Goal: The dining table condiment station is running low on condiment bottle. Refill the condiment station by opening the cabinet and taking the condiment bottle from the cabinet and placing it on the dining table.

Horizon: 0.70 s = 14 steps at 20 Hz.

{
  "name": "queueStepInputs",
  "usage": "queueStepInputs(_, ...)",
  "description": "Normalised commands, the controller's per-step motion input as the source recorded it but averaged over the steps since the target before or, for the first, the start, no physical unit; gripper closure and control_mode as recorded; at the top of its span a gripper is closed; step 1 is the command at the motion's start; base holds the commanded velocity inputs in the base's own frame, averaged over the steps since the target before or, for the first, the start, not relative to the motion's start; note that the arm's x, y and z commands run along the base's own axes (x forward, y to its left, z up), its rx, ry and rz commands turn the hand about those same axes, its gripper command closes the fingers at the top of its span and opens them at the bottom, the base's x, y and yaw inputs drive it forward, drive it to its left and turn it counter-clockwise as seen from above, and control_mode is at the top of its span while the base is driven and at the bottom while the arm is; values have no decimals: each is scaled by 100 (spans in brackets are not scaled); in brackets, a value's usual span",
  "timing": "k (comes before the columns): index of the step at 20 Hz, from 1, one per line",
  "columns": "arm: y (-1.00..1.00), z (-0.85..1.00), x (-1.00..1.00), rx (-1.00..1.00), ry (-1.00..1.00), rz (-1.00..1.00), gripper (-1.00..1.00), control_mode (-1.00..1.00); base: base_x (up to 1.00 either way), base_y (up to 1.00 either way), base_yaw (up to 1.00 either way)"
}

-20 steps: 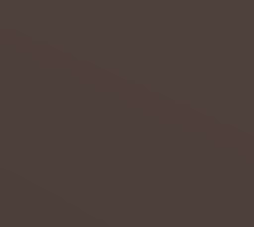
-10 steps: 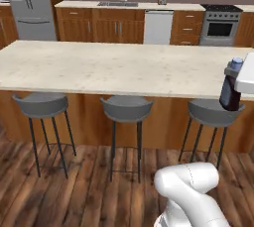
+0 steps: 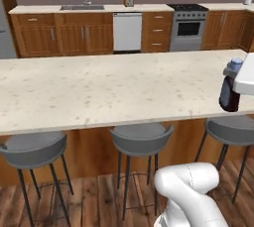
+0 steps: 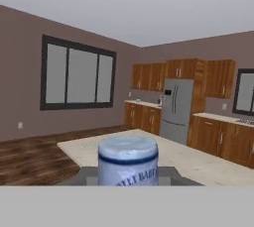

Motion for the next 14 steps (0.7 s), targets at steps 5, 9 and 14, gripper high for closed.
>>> queueStepInputs(5,0,0,0,0,0,0,100,100,62,-10,-8)
queueStepInputs(9,-14,-21,35,0,-6,5,100,-100,11,-2,1)
queueStepInputs(14,-10,-36,95,5,-11,18,100,-100,0,0,0)
